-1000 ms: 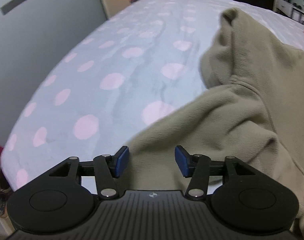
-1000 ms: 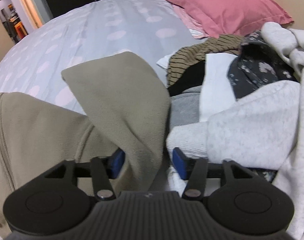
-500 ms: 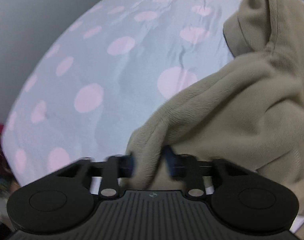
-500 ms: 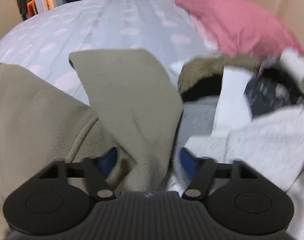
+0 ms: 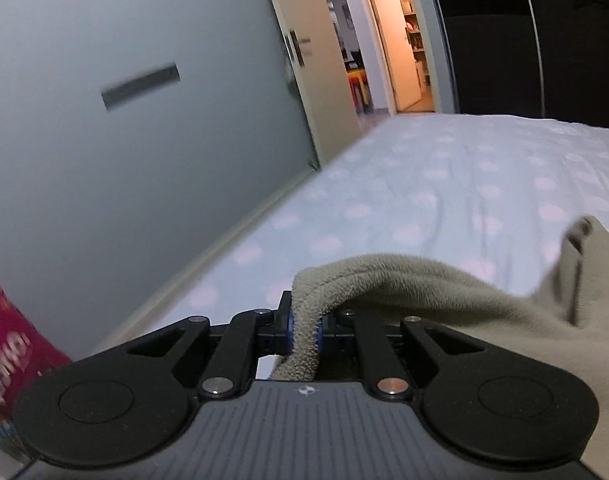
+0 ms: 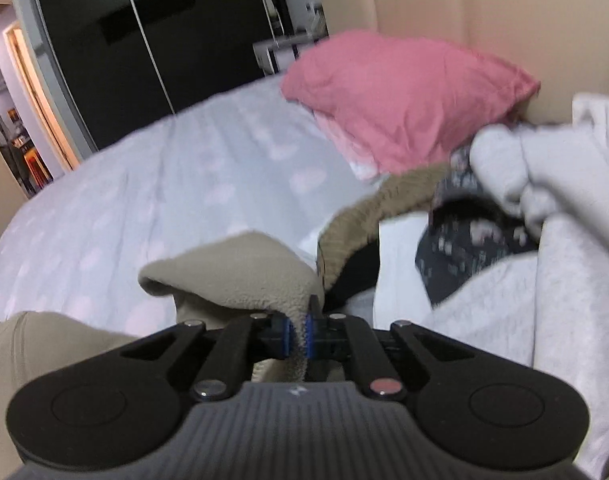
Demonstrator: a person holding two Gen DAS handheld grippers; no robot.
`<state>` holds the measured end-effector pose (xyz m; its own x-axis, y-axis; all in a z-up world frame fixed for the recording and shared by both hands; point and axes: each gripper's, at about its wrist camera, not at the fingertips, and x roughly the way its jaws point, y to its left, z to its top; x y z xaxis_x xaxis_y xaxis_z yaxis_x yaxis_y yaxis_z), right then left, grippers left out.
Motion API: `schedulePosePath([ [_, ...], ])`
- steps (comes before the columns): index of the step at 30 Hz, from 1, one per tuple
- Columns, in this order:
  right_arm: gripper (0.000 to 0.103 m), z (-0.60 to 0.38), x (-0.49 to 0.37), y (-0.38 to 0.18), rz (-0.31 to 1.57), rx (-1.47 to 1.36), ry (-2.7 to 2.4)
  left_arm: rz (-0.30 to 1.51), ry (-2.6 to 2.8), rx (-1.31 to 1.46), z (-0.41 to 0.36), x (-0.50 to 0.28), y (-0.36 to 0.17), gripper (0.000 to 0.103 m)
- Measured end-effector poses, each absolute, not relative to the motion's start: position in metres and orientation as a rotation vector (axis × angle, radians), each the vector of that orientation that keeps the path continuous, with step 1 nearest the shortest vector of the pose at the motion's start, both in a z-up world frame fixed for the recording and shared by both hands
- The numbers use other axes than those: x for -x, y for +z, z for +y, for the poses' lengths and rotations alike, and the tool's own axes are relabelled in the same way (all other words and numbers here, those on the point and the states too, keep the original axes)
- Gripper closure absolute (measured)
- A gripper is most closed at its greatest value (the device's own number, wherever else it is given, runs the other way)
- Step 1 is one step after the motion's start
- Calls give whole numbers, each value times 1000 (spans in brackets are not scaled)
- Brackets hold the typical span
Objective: Fold clothes
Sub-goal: 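Spread the hoodie flat with both grippers and open them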
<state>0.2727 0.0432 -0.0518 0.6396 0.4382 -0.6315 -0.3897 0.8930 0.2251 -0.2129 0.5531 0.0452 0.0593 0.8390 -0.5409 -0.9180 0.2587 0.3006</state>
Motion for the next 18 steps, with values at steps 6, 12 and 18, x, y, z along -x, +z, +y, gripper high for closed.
schedulePosePath([
  [6,88,56,-287,-72,872,-18,469,1003,1241,111,583,173,3,60],
  [12,57,45,-294,-86,974,-6,431,1026,1203,71,544,178,-26,54],
  [18,46,39,-273,-89,1044,17,473,988,1054,188,494,185,-29,53],
])
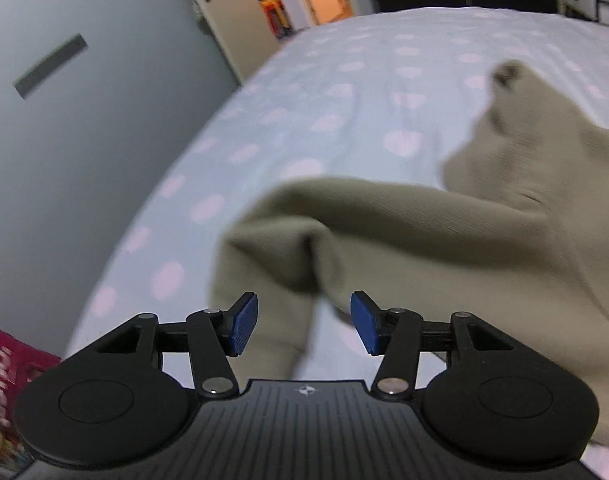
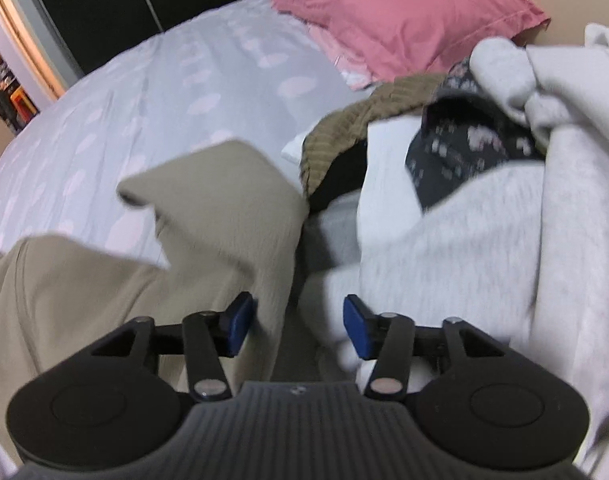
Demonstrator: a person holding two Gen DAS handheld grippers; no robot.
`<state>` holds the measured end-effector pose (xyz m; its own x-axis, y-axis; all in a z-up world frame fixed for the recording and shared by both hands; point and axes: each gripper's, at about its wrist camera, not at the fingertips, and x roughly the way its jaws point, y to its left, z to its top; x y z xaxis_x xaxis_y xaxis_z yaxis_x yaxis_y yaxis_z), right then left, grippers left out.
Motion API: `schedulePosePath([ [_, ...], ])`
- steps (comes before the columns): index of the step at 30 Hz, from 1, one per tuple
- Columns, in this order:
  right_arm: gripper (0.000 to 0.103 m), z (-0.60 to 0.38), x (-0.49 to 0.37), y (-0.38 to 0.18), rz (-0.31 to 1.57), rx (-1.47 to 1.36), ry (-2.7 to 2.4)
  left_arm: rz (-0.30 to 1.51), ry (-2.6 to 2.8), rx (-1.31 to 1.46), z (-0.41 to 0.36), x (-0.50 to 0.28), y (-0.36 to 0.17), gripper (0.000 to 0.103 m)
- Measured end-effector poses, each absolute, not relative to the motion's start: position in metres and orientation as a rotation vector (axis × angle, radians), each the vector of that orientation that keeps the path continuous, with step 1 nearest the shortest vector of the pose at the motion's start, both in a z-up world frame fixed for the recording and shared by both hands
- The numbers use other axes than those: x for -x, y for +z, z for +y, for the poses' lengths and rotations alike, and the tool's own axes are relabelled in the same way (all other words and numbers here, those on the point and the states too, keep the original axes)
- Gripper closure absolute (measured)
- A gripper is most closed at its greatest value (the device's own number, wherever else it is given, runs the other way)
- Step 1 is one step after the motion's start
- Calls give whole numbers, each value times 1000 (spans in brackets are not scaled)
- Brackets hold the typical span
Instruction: Fold clothes
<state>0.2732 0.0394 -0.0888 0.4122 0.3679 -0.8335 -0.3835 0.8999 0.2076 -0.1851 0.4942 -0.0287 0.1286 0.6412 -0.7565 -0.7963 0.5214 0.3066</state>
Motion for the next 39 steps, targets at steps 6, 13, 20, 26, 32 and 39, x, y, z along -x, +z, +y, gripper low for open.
schedulePosePath([
  [6,43,42,-222,-101,1181,-5,633,961,843,295,433,178,-37,53],
  [13,42,46,-149,-123,1240,68,809,939,627,372,352,167,-59,52],
  [20,42,32,-86,-166,1343,48,892,1038,414,361,285,140,-101,49],
  [26,48,35,-42,-210,1397,56,890,1062,368,396,278,131,-116,86],
  [32,92,33,-39,-190,1337,5,936,1018,376,424,280,141,-104,103],
  [39,93,8,-40,-106,1236,125,970,889,342,478,283,166,-61,103],
])
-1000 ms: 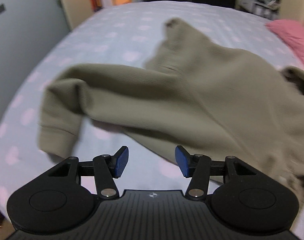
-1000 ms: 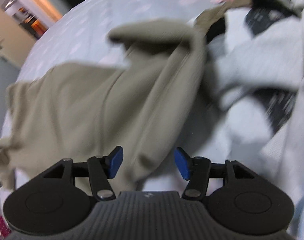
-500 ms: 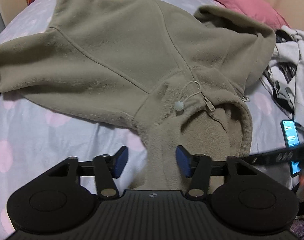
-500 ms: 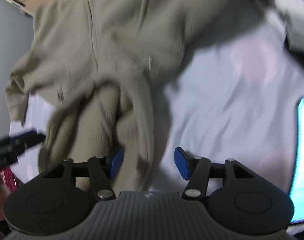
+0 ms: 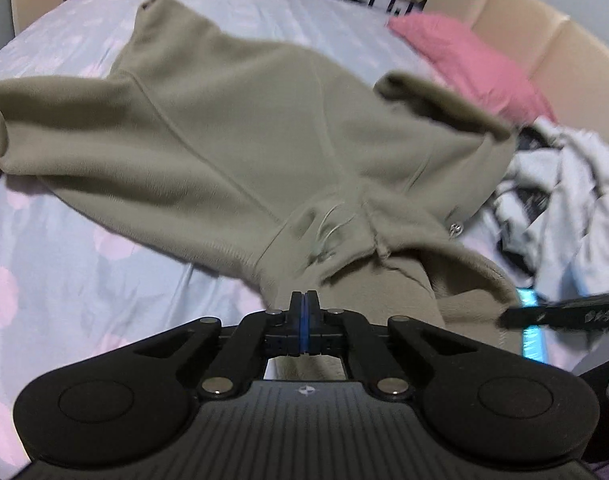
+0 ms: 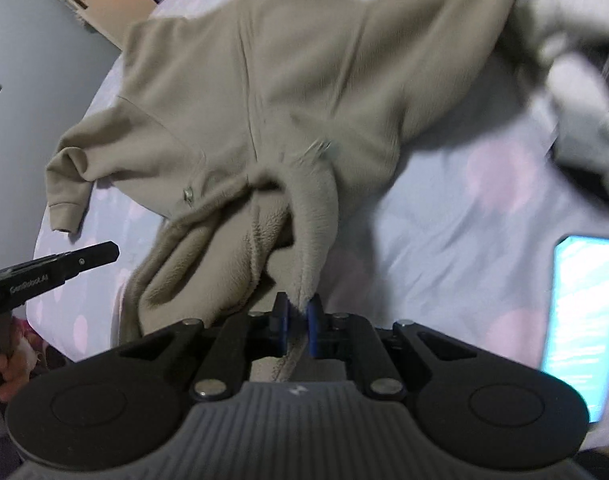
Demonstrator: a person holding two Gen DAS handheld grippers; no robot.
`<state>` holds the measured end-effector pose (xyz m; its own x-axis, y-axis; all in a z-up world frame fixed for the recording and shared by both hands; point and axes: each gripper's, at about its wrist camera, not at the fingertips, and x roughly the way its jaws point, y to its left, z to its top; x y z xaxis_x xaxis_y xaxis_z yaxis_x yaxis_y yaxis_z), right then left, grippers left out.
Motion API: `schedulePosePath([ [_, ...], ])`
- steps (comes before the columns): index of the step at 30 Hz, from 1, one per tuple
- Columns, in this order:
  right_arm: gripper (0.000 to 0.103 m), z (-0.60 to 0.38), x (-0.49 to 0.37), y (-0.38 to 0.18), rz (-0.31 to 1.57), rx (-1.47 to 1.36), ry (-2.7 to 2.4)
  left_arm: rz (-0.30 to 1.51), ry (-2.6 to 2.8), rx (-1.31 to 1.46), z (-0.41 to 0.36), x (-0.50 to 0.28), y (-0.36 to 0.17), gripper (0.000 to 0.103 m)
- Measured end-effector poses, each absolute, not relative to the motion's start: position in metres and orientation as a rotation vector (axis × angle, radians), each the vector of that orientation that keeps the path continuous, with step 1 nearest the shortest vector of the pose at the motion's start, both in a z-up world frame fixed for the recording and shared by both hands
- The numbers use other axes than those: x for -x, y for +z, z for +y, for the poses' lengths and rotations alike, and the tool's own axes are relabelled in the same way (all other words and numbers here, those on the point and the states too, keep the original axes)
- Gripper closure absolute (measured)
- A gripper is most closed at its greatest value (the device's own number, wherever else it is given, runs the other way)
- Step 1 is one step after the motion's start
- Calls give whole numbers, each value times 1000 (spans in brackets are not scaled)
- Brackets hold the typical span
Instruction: Fold clothes
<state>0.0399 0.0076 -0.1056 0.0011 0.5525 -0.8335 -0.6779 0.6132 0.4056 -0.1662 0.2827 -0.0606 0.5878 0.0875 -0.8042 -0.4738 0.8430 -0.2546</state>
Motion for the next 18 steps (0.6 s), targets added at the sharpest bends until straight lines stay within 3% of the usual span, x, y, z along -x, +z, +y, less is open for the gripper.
schedulePosePath([
  [4,93,-11,-47,-51,1106,228,946,893,327,482,282,164,-61,103],
  [7,92,3,-43,-48,1092,326,972,925,302,496,279,157,-69,103],
  [8,91,10,-37,-53,1074,358,976,939,300,500,278,155,-73,95],
  [9,89,18,-31,-60,1058,395,979,953,298,504,276,153,-77,79],
  [10,84,26,-25,-67,1044,440,979,966,297,508,275,151,-81,71],
  [11,80,30,-21,-75,1026,476,971,978,297,513,274,150,-85,52],
  [12,66,33,-19,-80,1013,496,971,993,302,518,273,148,-90,46],
  [13,51,34,-19,-85,1013,503,976,1014,307,519,272,145,-96,46],
  [14,47,34,-21,-91,1029,499,976,1037,313,517,272,141,-103,46],
  [18,41,30,-42,-113,1119,425,928,1137,349,587,280,128,-134,47],
])
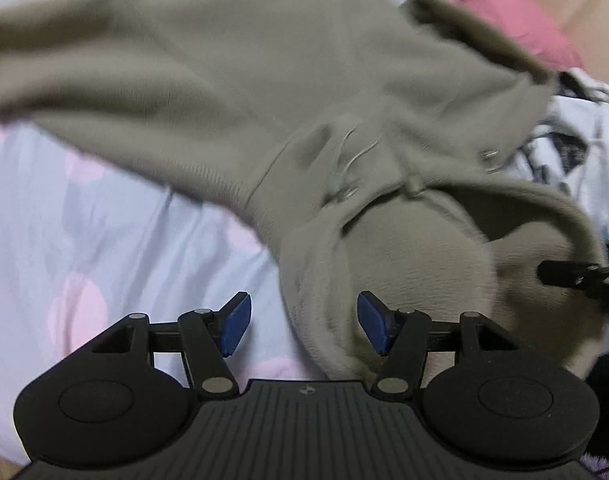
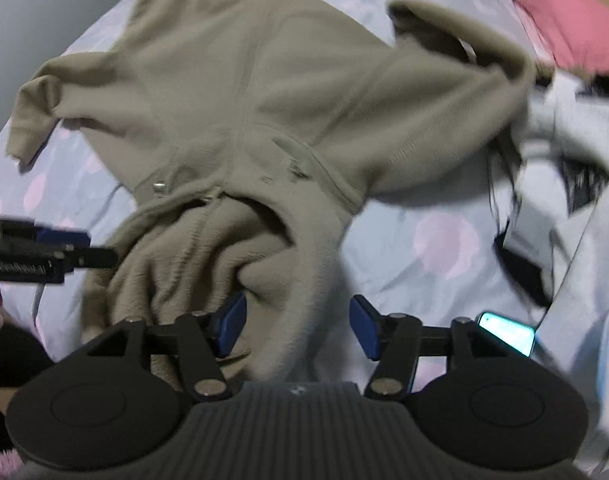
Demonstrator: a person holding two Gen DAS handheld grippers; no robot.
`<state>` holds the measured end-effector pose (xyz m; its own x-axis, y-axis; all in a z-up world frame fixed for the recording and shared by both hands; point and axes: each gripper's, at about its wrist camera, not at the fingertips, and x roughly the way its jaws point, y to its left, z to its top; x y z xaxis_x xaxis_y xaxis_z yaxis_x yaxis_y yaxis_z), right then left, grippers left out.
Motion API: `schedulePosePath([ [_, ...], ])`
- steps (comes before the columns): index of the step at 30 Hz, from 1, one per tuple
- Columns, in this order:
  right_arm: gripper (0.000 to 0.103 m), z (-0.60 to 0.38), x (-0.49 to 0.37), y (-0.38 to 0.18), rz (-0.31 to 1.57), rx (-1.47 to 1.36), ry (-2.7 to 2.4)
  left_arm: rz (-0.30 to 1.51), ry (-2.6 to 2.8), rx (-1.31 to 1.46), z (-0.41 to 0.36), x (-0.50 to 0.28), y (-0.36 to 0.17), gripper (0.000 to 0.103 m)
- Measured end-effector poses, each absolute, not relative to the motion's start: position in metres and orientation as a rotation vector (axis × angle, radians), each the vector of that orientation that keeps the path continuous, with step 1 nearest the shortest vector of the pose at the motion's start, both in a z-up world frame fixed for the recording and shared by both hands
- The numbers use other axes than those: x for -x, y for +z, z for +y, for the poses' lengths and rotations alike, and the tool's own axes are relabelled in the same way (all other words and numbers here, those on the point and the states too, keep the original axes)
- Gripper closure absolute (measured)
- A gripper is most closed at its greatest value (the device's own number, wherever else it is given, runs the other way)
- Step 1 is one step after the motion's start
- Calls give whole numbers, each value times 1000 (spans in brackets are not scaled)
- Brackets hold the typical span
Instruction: Fold clothes
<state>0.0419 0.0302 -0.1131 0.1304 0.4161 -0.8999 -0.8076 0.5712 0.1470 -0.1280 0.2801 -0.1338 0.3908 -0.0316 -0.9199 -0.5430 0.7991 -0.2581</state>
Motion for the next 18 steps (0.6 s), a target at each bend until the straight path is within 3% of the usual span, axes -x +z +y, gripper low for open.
schedulePosePath([
  [4,41,33,-71,-134,1252,217,895,1172,306,670,282,119,-154,53],
  [5,41,37,-74,-139,1271,185,902,1182,310,645,279,116,-157,61],
  [6,41,41,-75,-143,1279,169,908,1192,316,618,276,113,-160,75],
  [8,49,54,-71,-152,1250,215,912,1201,326,577,272,111,-160,89],
  [9,73,58,-67,-155,1242,258,911,1204,329,564,271,112,-159,92],
  [10,88,63,-63,-159,1233,301,910,1212,332,544,270,114,-154,92],
  [18,93,58,-19,-121,981,912,918,1280,313,165,253,140,-84,93],
])
